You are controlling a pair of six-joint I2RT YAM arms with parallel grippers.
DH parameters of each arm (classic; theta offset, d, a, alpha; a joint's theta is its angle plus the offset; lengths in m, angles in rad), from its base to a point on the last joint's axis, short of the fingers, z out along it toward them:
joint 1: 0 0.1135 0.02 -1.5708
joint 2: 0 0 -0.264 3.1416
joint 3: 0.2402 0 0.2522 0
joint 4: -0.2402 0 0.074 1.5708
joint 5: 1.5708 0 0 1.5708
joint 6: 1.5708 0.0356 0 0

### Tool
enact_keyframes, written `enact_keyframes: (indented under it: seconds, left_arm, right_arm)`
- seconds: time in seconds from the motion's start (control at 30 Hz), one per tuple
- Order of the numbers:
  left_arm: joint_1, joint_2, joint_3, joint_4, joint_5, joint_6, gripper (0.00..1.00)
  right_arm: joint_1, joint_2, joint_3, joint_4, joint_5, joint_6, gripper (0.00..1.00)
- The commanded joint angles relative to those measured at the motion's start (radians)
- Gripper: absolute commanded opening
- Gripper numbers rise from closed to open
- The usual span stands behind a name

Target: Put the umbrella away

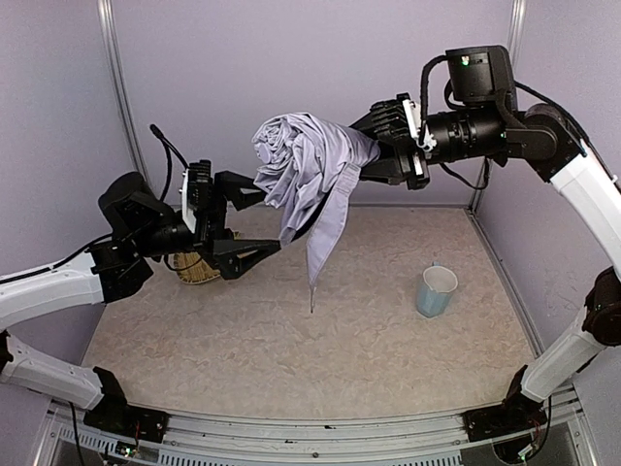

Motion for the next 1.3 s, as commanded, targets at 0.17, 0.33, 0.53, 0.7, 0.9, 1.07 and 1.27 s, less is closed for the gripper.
enact_keyframes:
  seconds: [0.17, 0.33, 0.53, 0.7, 0.9, 1.07, 1.27]
  left_arm:
    - [0.005, 0.078, -0.131, 0.167, 0.27, -0.214, 0.91]
    - [-0.043, 0.143, -0.126, 0.211, 0.293, -0.219, 0.91]
    - [-0.09, 0.195, -0.099, 0.224, 0.306, -0.227, 0.76]
    - [-0.117, 0.239, -0.045, 0.147, 0.307, -0.187, 0.52]
    - [-0.124, 0.265, -0.028, 0.125, 0.308, -0.177, 0.22]
    - [-0.11, 0.23, -0.062, 0.081, 0.265, -0.125, 0.0]
    - [-0.085, 0.183, -0.137, -0.016, 0.072, -0.015, 0.0]
  right_arm:
    - [0.02, 0.012, 0.012, 0.041, 0.029, -0.003, 0.0]
    - [0.021, 0.015, 0.0, 0.042, 0.039, 0.002, 0.0]
    - [0.022, 0.009, -0.01, 0.044, 0.064, 0.006, 0.0]
    - [0.022, 0.004, -0.023, 0.045, 0.071, 0.007, 0.0]
    - [0.021, -0.017, -0.05, 0.054, 0.071, 0.01, 0.0]
    - [0.021, -0.041, -0.068, 0.057, 0.088, 0.008, 0.0]
    - [0.022, -0.053, -0.097, 0.056, 0.127, 0.044, 0.0]
